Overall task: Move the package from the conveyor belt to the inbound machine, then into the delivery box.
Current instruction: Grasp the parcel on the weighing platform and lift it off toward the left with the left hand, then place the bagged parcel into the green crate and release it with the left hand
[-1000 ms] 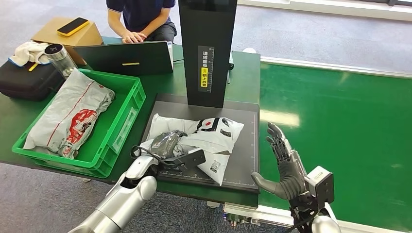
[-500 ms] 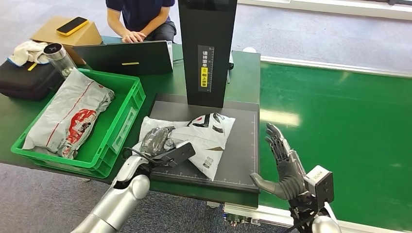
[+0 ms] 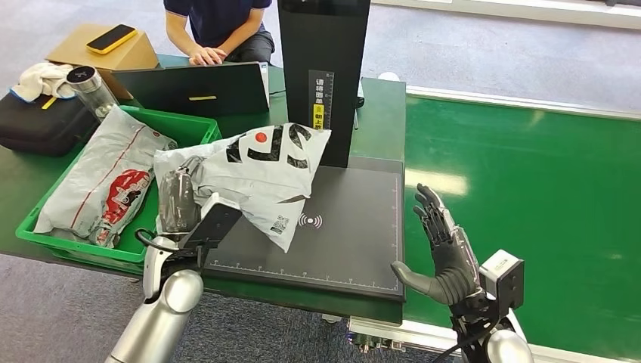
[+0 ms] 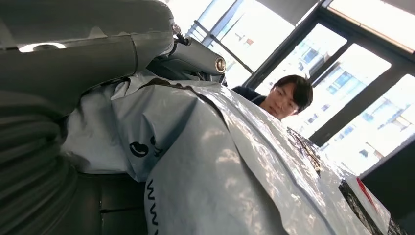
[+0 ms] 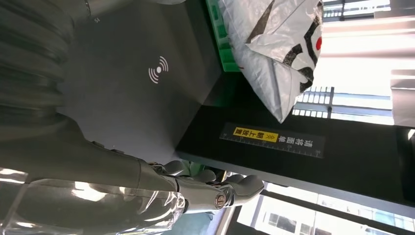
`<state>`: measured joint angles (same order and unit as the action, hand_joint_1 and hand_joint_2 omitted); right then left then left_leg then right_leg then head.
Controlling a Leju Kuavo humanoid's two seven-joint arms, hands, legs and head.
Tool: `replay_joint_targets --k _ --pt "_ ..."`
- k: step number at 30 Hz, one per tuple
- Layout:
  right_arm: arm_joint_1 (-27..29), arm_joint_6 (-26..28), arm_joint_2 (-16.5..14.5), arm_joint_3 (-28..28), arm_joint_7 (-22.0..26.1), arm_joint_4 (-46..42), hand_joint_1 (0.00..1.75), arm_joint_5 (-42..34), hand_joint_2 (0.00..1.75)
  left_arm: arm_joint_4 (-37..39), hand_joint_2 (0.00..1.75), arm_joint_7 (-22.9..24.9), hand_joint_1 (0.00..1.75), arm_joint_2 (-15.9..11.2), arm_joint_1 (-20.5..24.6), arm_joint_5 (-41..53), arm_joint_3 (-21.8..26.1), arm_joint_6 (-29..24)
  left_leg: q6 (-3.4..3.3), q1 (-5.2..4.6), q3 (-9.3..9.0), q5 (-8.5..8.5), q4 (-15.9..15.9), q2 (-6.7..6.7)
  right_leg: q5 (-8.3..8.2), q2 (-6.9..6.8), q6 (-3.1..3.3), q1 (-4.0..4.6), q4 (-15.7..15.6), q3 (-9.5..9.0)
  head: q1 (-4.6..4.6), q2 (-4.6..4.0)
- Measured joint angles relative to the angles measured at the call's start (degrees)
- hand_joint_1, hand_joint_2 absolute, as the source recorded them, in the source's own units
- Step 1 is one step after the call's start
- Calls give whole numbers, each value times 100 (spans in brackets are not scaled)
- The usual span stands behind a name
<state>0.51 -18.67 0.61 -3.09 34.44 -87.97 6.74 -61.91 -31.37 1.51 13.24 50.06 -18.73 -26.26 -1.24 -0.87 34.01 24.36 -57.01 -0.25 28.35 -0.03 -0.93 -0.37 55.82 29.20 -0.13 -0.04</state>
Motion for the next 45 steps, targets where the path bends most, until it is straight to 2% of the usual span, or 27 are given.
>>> replay_joint_targets --k 5,11,13,20,24,27,28,31,32,35,36,41,45 --pt "-22 24 3 38 -27 0 0 -3 175 -265 175 161 175 2 -51 163 181 -681 0 0 0 0 0 3 -1 2 0 0 0 1 -1 1" --pt "-62 120 3 84 -39 40 0 108 175 -366 175 1506 175 2 4 1358 742 -1273 0 1 0 0 0 4 0 3 0 1 0 2 -2 0" --pt "-66 141 3 96 -32 72 0 138 175 -336 175 1744 175 2 19 1566 955 -1331 0 1 0 0 0 2 0 1 0 1 0 3 -2 0" --pt "-105 145 3 129 -19 162 0 175 175 -241 175 2001 175 10 34 1762 1261 -1346 0 1 2 0 0 0 0 0 1 -1 0 2 -1 0" --pt "-153 169 3 149 -5 219 0 190 175 -158 175 2478 175 23 56 2015 1463 -1326 0 0 2 0 0 0 0 -1 0 -1 -1 2 0 0" --pt "-214 215 3 190 17 280 0 216 175 139 175 2935 175 23 161 2270 1680 -1096 0 0 1 0 -1 0 0 -1 0 0 -1 1 -1 0" --pt "-236 224 3 209 32 307 0 233 175 308 175 3110 158 23 206 2386 1758 -977 0 1 0 0 -1 0 0 -1 0 0 -1 1 -1 -1" --pt "-291 232 3 256 73 407 0 290 175 912 175 3544 58 28 343 2749 1953 -727 -1 1 0 -2 -1 1 0 -1 0 1 -1 1 -1 1" --pt "-303 233 3 265 79 437 0 303 175 1090 175 3624 38 33 386 2846 1996 -681 -2 1 0 -2 -1 0 0 -2 0 1 -1 1 -1 0" --pt "-316 238 3 279 96 503 0 327 175 1460 175 3769 8 47 495 3054 2086 -596 -2 1 0 -2 -1 0 0 -2 0 0 0 0 -1 0" --pt "-316 238 3 282 99 519 0 333 175 1554 175 3811 0 50 529 3103 2106 -584 -2 1 1 -2 -1 0 0 -2 0 0 0 0 -1 0" --pt "-316 239 3 310 104 571 0 357 175 1876 175 3923 0 55 652 3267 2201 -682 -2 1 1 -1 -1 0 0 -1 0 -1 -1 0 -1 1" --pt "-315 239 3 330 104 588 0 366 175 1931 175 3663 0 63 673 3183 2296 -1187 -2 1 0 -1 -1 0 0 -1 0 0 -1 0 -1 0"
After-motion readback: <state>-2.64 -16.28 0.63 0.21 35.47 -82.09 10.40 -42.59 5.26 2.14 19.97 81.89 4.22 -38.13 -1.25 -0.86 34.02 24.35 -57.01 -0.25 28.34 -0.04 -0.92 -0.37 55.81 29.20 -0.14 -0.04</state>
